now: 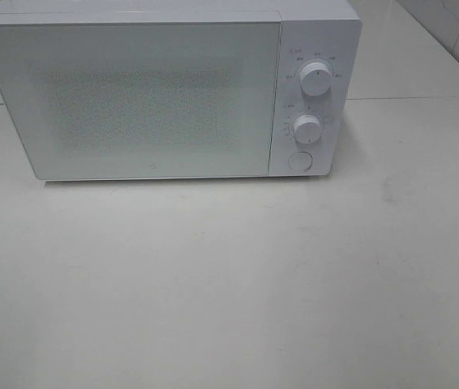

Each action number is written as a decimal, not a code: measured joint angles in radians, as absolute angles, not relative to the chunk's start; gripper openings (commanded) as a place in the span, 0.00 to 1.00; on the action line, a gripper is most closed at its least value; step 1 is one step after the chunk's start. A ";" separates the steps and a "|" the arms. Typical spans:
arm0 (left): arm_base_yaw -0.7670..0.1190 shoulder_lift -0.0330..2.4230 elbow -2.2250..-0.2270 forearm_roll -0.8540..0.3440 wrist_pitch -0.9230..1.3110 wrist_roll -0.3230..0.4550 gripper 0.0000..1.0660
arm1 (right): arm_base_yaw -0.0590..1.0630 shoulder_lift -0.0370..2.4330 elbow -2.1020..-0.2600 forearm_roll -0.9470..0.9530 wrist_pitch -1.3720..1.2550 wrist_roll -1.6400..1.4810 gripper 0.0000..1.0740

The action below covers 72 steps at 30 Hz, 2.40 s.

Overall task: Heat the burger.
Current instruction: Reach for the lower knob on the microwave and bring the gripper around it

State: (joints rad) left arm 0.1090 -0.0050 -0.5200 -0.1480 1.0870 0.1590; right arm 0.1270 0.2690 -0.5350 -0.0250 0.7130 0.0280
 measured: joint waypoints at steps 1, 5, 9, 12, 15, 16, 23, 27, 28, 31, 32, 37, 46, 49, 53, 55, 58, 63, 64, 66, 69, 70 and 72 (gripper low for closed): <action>0.109 -0.005 -0.520 -0.148 1.087 0.159 0.92 | 0.127 0.269 -0.535 -0.025 0.713 0.028 0.70; 0.109 -0.005 -0.520 -0.148 1.087 0.159 0.92 | 0.127 0.361 -0.535 -0.025 0.622 0.028 0.70; 0.109 -0.005 -0.520 -0.148 1.087 0.159 0.92 | 0.127 0.481 -0.536 -0.025 0.494 0.028 0.70; 0.109 -0.005 -0.520 -0.148 1.087 0.159 0.92 | 0.127 0.554 -0.536 -0.025 0.427 0.028 0.70; 0.109 -0.005 -0.520 -0.148 1.087 0.159 0.92 | 0.127 0.620 -0.536 -0.025 0.362 0.028 0.70; 0.109 -0.005 -0.520 -0.148 1.087 0.159 0.92 | 0.127 0.620 -0.536 -0.025 0.362 0.028 0.70; 0.109 -0.005 -0.520 -0.148 1.087 0.159 0.92 | 0.127 0.775 -0.536 -0.025 0.155 0.028 0.70; 0.109 -0.005 -0.520 -0.148 1.087 0.159 0.92 | 0.127 0.837 -0.536 -0.025 0.032 0.028 0.70; 0.109 -0.005 -0.520 -0.148 1.087 0.159 0.92 | 0.127 0.837 -0.536 -0.025 0.032 0.028 0.70; 0.109 -0.005 -0.520 -0.148 1.087 0.159 0.92 | 0.127 0.892 -0.536 -0.025 -0.087 0.028 0.70; 0.109 -0.005 -0.520 -0.148 1.087 0.159 0.92 | 0.127 0.906 -0.536 -0.025 -0.117 0.028 0.70; 0.109 -0.005 -0.520 -0.148 1.087 0.159 0.92 | 0.127 0.982 -0.534 -0.025 -0.259 0.028 0.70; 0.109 -0.005 -0.520 -0.147 1.087 0.159 0.92 | 0.139 1.126 -0.383 0.058 -0.744 -0.021 0.70; 0.109 -0.005 -0.520 -0.148 1.087 0.159 0.92 | 0.211 1.205 -0.344 0.216 -0.876 -0.167 0.70; 0.109 -0.005 -0.520 -0.148 1.087 0.159 0.92 | 0.279 1.272 -0.332 0.325 -0.965 -0.271 0.70; 0.109 -0.005 -0.520 -0.148 1.087 0.159 0.92 | 0.303 1.295 -0.332 0.355 -0.998 -0.298 0.70; 0.109 -0.005 -0.520 -0.148 1.087 0.159 0.92 | 0.386 1.375 -0.332 0.469 -1.137 -0.367 0.70; 0.109 -0.005 -0.520 -0.148 1.087 0.159 0.92 | 0.510 1.471 -0.333 0.673 -1.201 -0.402 0.70; 0.109 -0.005 -0.520 -0.148 1.087 0.159 0.92 | 0.510 1.471 -0.333 0.673 -1.201 -0.402 0.70; 0.109 -0.005 -0.520 -0.148 1.087 0.159 0.92 | 0.573 1.515 -0.333 0.741 -1.201 -0.406 0.70; 0.109 -0.005 -0.520 -0.148 1.087 0.159 0.92 | 0.619 1.552 -0.333 0.777 -1.201 -0.407 0.70; 0.109 -0.005 -0.520 -0.148 1.087 0.159 0.92 | 0.619 1.552 -0.333 0.777 -1.201 -0.407 0.70; 0.109 -0.005 -0.520 -0.148 1.087 0.159 0.92 | 0.659 1.583 -0.337 0.806 -1.201 -0.407 0.70</action>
State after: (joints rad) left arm 0.1090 -0.0050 -0.5200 -0.1480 1.0870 0.1590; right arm 0.6590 1.5830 -0.3370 0.8060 -1.2010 -0.4070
